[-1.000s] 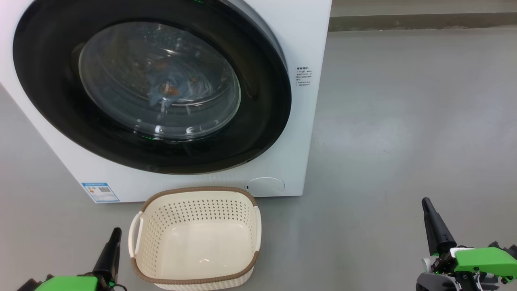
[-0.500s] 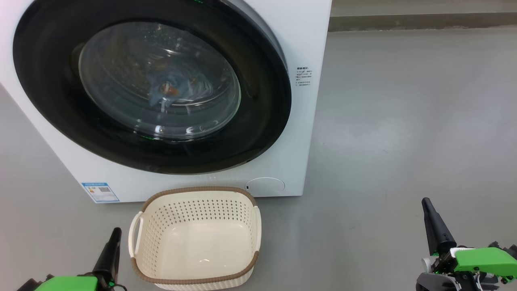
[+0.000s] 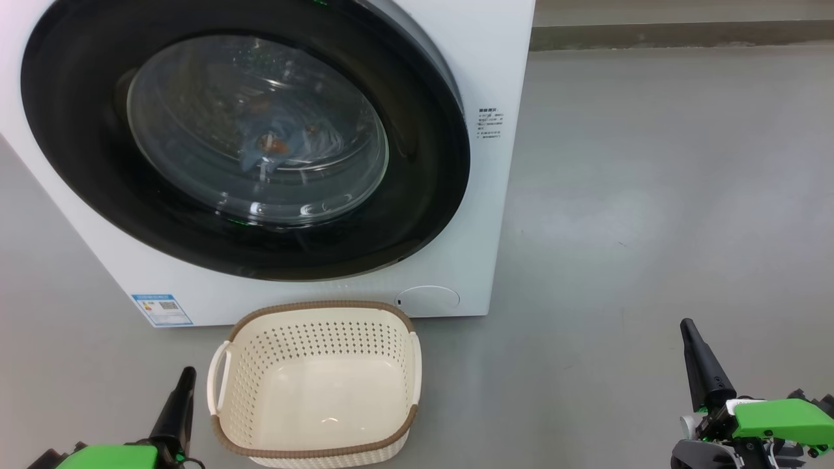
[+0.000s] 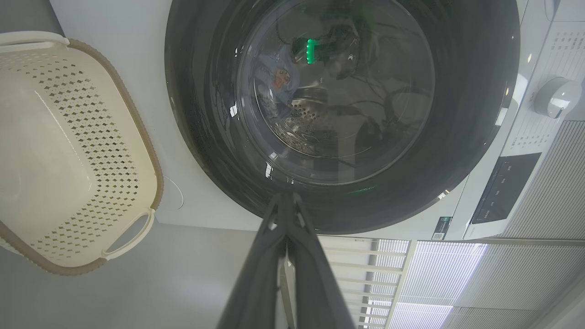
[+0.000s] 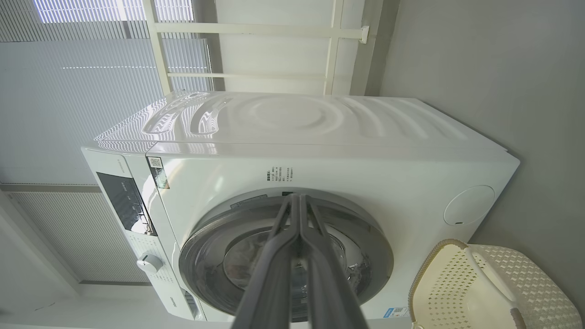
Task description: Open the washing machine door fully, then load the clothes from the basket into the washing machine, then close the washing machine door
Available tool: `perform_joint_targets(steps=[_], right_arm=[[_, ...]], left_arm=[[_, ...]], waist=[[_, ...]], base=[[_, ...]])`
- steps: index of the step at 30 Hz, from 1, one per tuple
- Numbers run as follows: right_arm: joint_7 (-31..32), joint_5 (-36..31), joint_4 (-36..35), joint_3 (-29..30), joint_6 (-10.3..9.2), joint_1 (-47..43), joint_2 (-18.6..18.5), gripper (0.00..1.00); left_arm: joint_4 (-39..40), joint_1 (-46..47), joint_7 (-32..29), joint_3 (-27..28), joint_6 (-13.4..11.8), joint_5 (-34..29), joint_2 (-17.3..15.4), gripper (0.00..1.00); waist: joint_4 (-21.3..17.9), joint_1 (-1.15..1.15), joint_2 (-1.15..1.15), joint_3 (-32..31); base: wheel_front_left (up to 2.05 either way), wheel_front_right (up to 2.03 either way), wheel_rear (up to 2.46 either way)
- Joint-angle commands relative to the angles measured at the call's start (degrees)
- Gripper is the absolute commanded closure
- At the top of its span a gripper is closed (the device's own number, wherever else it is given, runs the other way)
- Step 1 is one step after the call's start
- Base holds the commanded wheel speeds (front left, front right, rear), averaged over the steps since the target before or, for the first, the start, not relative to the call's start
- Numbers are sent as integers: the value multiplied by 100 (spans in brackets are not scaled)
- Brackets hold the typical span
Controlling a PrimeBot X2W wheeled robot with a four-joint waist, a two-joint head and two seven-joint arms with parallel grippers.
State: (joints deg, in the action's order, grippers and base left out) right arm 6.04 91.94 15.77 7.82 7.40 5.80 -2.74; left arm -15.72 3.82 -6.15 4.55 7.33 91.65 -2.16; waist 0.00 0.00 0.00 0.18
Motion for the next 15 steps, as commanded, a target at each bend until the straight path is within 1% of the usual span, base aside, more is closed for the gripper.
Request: perform_joint_targets(steps=[1,15], right_arm=[[49,18,-175,-125,9,38,-15,100],[49,18,-175,-125,9,38,-15,100]], left_arm=[[168,237,-35,198,15,50,-72,100],[168,237,-35,198,15,50,-72,100]], waist=[[0,0,0,0],[0,0,0,0]], base=[[0,0,0],[0,0,0]])
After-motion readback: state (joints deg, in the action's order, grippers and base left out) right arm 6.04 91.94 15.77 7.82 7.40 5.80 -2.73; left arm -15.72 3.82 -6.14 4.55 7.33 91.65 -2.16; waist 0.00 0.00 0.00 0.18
